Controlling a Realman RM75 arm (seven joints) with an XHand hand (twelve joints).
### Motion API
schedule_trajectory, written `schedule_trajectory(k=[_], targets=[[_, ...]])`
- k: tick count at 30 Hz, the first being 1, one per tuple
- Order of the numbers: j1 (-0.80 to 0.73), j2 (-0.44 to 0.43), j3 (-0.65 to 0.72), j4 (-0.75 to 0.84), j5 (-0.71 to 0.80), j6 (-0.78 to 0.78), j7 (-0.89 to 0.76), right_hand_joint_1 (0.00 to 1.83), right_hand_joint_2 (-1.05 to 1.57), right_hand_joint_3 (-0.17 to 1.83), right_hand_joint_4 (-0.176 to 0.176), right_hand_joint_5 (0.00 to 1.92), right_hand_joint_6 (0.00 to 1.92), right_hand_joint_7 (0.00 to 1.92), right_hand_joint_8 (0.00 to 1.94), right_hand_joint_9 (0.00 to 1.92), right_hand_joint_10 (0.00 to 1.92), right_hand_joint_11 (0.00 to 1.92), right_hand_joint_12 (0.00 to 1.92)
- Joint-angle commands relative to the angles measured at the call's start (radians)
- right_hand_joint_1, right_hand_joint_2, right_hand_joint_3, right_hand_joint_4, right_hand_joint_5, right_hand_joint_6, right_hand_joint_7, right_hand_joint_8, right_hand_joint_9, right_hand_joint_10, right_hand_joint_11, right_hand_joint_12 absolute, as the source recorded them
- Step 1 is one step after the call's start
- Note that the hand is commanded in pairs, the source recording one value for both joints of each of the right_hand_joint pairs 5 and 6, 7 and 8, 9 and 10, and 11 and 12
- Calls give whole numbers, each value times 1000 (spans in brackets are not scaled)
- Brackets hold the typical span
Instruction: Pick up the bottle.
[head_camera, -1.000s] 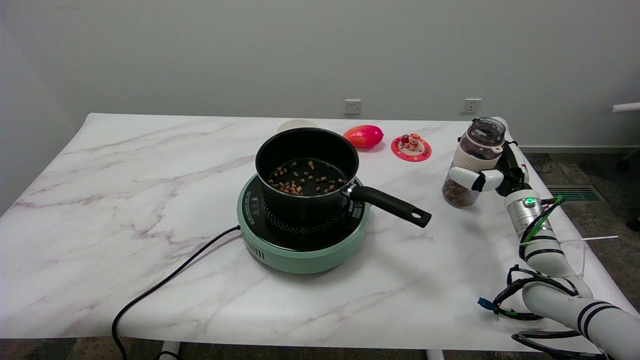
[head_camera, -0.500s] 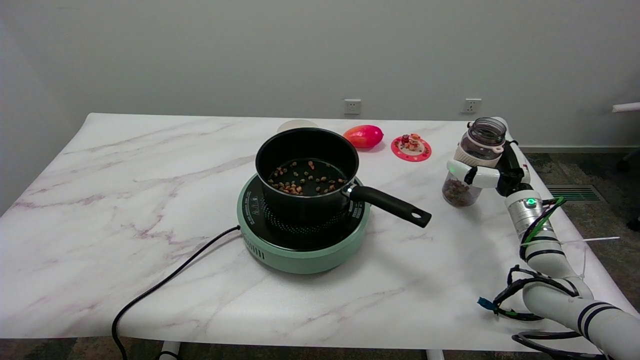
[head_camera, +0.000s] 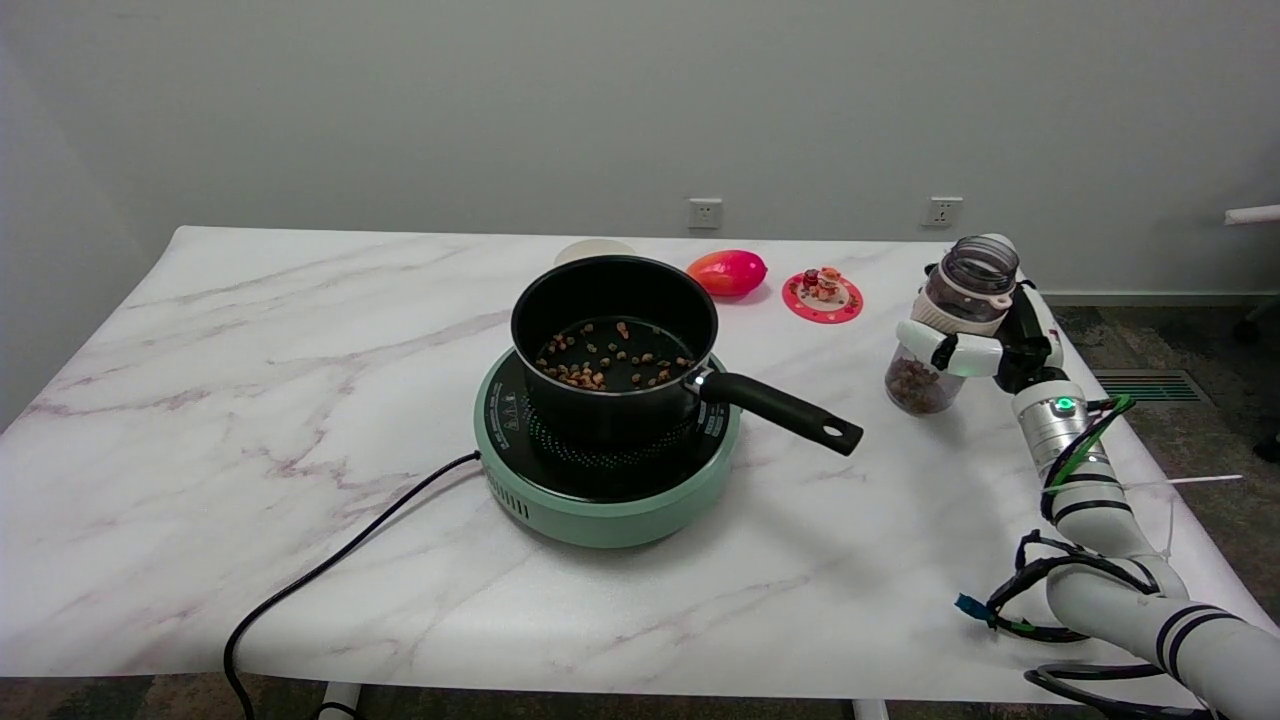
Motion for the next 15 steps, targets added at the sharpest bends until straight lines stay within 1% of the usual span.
schedule_trajectory(k=[1, 6, 8, 9, 11, 12, 15], targets=[[0, 0, 2, -9, -3, 0, 22, 1510, 440, 1006, 0, 936, 936, 1338, 1338, 1174, 1174, 902, 902], [2, 0, 2, -10, -4, 0, 23, 1523, 447, 1055, 0, 983, 983, 1409, 1409, 1240, 1240, 965, 965], [3, 0, 2, -13, -6, 0, 23, 1531, 477, 1079, 0, 1050, 1050, 1471, 1471, 1301, 1301, 1026, 1026], [3, 0, 2, -13, -6, 0, 23, 1530, 515, 1070, 0, 1121, 1121, 1507, 1507, 1325, 1325, 1057, 1057], [5, 0, 2, -14, -6, 0, 23, 1527, 635, 991, 0, 1308, 1308, 1601, 1601, 1375, 1375, 1126, 1126], [6, 0, 2, -14, -6, 0, 23, 1522, 719, 917, 0, 1404, 1404, 1672, 1672, 1394, 1394, 1161, 1161], [12, 3, 2, -14, -6, -1, 27, 1496, 929, 685, 0, 1656, 1656, 1798, 1798, 1417, 1417, 1222, 1222]])
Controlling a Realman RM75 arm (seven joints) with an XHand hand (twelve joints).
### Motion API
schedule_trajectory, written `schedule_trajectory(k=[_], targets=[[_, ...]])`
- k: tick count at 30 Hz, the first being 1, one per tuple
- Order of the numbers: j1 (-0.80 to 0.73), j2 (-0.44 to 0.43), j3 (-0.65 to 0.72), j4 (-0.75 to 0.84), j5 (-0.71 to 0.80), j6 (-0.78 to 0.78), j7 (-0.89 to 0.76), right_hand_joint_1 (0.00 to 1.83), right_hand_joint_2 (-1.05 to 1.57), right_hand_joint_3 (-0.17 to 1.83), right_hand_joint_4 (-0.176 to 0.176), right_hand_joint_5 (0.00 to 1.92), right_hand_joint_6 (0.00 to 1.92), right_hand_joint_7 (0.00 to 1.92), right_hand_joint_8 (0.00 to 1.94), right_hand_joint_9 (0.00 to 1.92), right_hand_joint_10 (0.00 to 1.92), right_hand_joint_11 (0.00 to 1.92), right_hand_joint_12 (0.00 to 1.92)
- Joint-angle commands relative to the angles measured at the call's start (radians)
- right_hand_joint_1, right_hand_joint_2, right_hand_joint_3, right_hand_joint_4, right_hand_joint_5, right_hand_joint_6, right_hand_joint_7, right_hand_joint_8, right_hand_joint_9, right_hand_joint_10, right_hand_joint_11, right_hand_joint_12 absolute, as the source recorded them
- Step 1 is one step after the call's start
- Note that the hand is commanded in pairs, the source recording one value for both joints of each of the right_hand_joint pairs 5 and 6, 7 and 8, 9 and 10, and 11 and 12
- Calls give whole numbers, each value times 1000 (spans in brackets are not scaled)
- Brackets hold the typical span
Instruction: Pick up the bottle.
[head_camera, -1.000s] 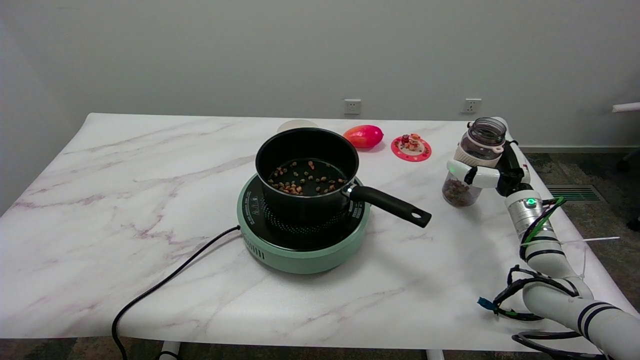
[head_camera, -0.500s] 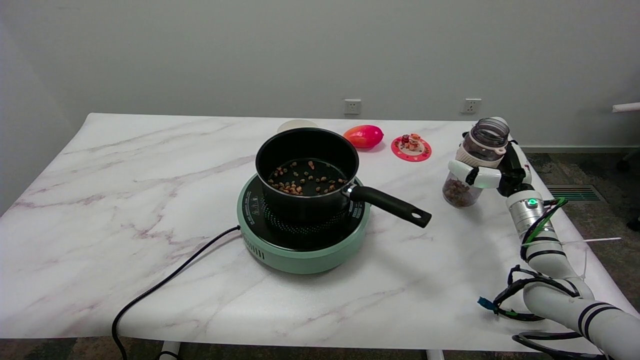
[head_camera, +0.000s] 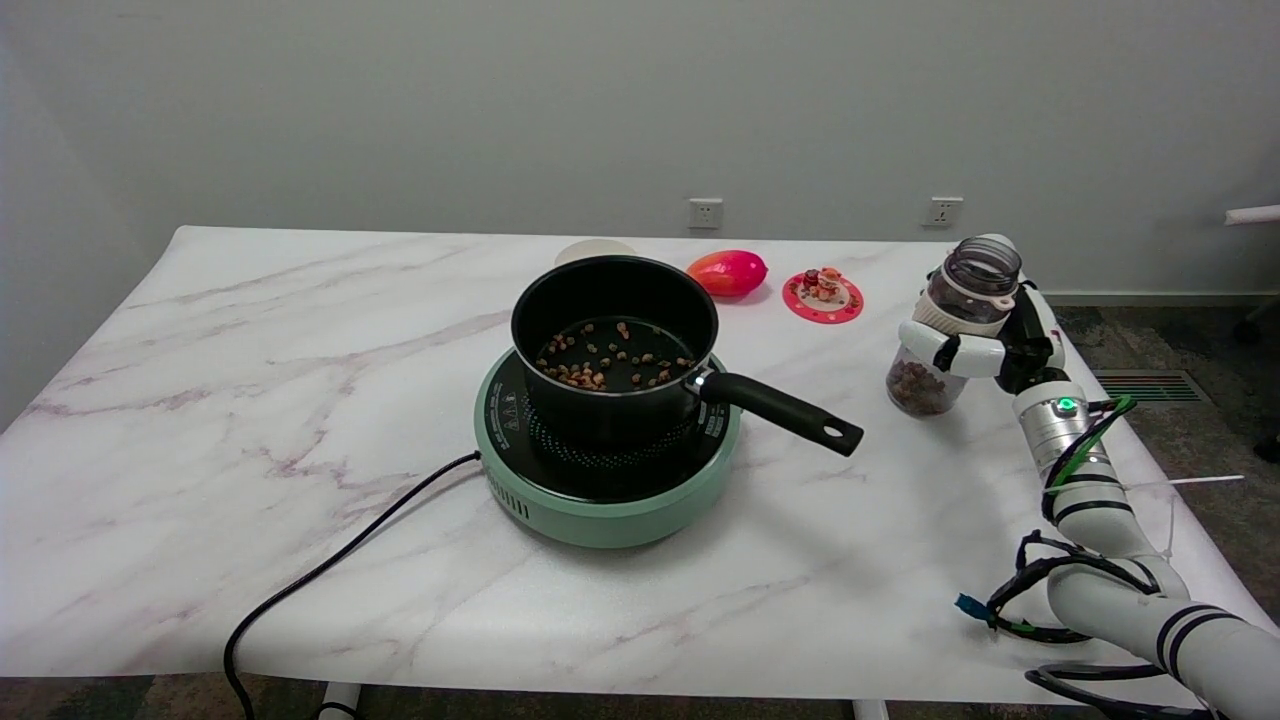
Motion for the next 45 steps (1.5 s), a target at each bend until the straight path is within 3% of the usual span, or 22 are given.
schedule_trajectory(k=[1, 3, 29, 45], targets=[[13, 4, -1, -3, -3, -2, 13, 1480, 1018, 603, 0, 1774, 1774, 1835, 1835, 1423, 1423, 1241, 1241], [17, 6, -1, 5, -4, -2, 19, 1452, 1138, 509, 0, 1920, 1920, 1910, 1910, 1429, 1429, 1265, 1265], [188, 31, -7, 110, -216, -87, 31, 1466, 1076, 498, 0, 1920, 1920, 1920, 1920, 1398, 1398, 1220, 1220], [327, 31, -12, 260, -469, -230, 22, 1476, 1054, 505, 0, 1920, 1920, 1920, 1920, 1391, 1391, 1209, 1209]])
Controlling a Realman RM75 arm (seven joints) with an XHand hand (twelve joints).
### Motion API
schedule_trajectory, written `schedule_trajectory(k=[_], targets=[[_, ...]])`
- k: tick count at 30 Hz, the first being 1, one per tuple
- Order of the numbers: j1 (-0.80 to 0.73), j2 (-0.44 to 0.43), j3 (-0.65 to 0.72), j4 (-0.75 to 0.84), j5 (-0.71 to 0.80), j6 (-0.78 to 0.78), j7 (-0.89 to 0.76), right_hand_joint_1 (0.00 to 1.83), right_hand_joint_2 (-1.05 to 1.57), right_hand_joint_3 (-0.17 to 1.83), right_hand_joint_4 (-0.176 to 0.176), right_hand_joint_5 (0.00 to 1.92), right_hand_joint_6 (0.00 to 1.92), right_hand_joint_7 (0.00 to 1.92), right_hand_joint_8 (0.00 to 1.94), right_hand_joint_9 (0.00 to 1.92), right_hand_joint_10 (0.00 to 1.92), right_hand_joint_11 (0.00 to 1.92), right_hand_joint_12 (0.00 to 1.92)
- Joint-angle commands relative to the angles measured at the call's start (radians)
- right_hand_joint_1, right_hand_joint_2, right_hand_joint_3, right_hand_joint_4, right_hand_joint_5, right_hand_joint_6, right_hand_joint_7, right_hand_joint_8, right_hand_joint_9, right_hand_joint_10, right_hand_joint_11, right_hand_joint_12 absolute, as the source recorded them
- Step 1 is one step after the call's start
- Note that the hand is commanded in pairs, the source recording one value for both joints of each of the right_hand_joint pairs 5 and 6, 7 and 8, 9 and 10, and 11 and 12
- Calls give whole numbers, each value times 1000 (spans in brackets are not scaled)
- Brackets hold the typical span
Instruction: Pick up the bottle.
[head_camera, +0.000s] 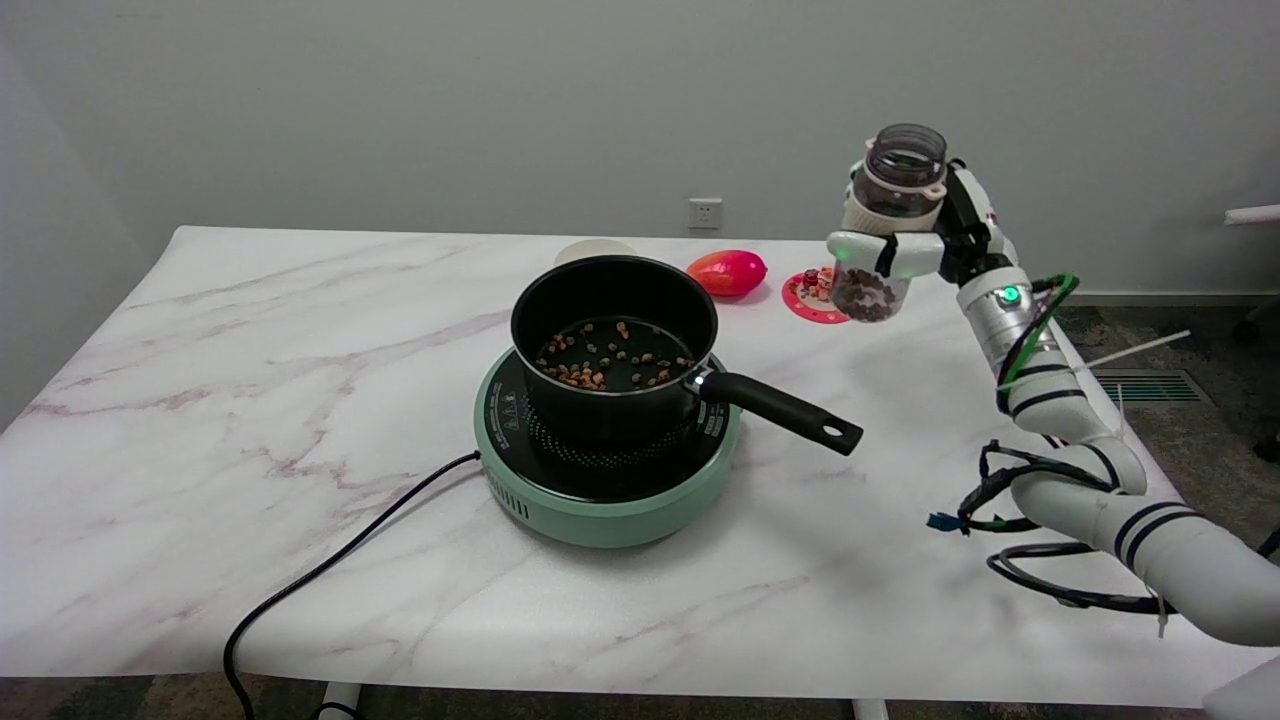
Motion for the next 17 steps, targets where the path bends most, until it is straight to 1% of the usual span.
schedule_trajectory(k=[1, 12, 17], targets=[[143, 2, -8, 150, -241, -142, -6, 1476, 1054, 504, 0, 1920, 1920, 1920, 1920, 1391, 1391, 1208, 1208], [157, 10, 0, 312, -405, -269, -14, 1490, 1008, 533, 0, 1920, 1920, 1920, 1920, 1377, 1377, 1201, 1201], [136, 30, 2, 389, -417, -314, -86, 1491, 1004, 534, 0, 1920, 1920, 1920, 1920, 1376, 1376, 1200, 1200]])
